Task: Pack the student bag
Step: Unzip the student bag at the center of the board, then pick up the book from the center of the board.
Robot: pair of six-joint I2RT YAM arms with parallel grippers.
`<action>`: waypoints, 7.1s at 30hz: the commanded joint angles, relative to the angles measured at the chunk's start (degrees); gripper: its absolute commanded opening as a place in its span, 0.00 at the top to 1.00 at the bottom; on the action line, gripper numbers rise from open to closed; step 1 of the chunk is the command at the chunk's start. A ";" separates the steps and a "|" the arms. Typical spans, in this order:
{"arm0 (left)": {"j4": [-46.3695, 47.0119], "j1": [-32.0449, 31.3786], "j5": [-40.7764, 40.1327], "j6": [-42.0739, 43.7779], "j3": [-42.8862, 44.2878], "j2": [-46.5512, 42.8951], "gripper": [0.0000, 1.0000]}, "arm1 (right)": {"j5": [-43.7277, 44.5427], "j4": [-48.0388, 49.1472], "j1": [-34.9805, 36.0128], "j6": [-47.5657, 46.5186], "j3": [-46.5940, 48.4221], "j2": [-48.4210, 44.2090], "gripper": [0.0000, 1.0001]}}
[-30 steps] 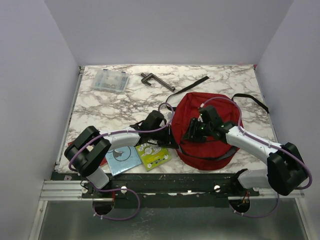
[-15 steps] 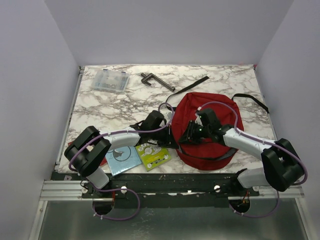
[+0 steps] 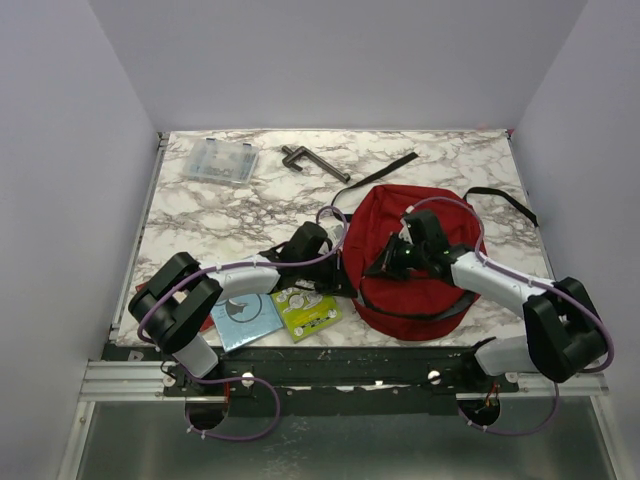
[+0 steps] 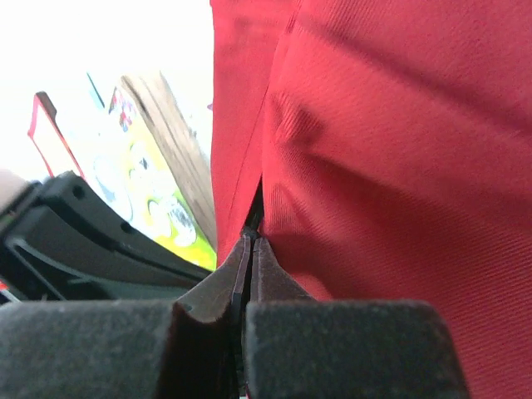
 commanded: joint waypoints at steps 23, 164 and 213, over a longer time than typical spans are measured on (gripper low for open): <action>0.13 8.65 1.73 -0.13 8.42 5.82 1.00 | 16.93 -28.97 -5.45 -26.56 21.21 2.70 0.32; 17.61 14.14 -7.64 -35.78 -34.96 -63.47 0.51 | -21.09 47.66 9.64 32.74 -4.01 -5.73 1.00; -42.48 19.57 -19.53 -27.69 8.74 -46.55 1.00 | 92.61 1.55 60.10 -47.68 32.88 17.16 0.34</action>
